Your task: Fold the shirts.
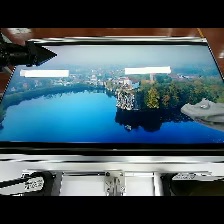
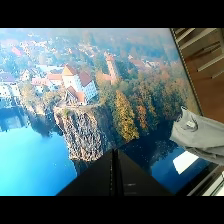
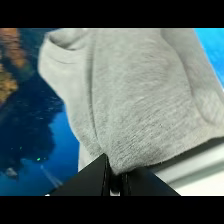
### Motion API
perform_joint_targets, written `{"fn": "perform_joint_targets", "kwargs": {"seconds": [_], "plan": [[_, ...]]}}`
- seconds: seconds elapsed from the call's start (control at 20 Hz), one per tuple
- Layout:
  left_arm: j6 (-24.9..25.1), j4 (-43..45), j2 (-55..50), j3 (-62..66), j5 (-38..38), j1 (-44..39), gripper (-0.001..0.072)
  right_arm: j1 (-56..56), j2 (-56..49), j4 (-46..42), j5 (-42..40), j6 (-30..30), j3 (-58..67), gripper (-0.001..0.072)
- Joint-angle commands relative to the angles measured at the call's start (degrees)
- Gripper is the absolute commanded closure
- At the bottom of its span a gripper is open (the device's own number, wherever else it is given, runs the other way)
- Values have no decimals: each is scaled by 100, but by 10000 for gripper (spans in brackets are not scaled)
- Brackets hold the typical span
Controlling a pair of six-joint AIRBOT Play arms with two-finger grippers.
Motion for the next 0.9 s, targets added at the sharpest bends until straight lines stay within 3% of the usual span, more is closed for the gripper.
{"fn": "perform_joint_targets", "kwargs": {"seconds": [0.0,0.3,0.5,0.55,0.6,0.65,0.85], "plan": [[-2,4,0,-2,-2,-4,671,-704,352,-549,83,330,-979,653],[17,4,0,-2,0,-4,671,-1209,1123,-743,-876,385,-3989,653],[15,4,0,0,0,-4,671,-1178,1193,-1139,-1311,229,-4413,627],[15,4,0,-2,0,-4,671,-1178,1237,-1202,-1436,181,-4413,519],[15,4,0,0,0,-4,671,-1178,1292,-1268,-1497,111,-4413,241],[17,7,0,0,2,-4,670,-1178,1366,-1351,-1469,39,-4409,81],[17,11,-2,-2,2,-4,671,-1176,1762,-2135,-1311,308,-3768,79]]}}
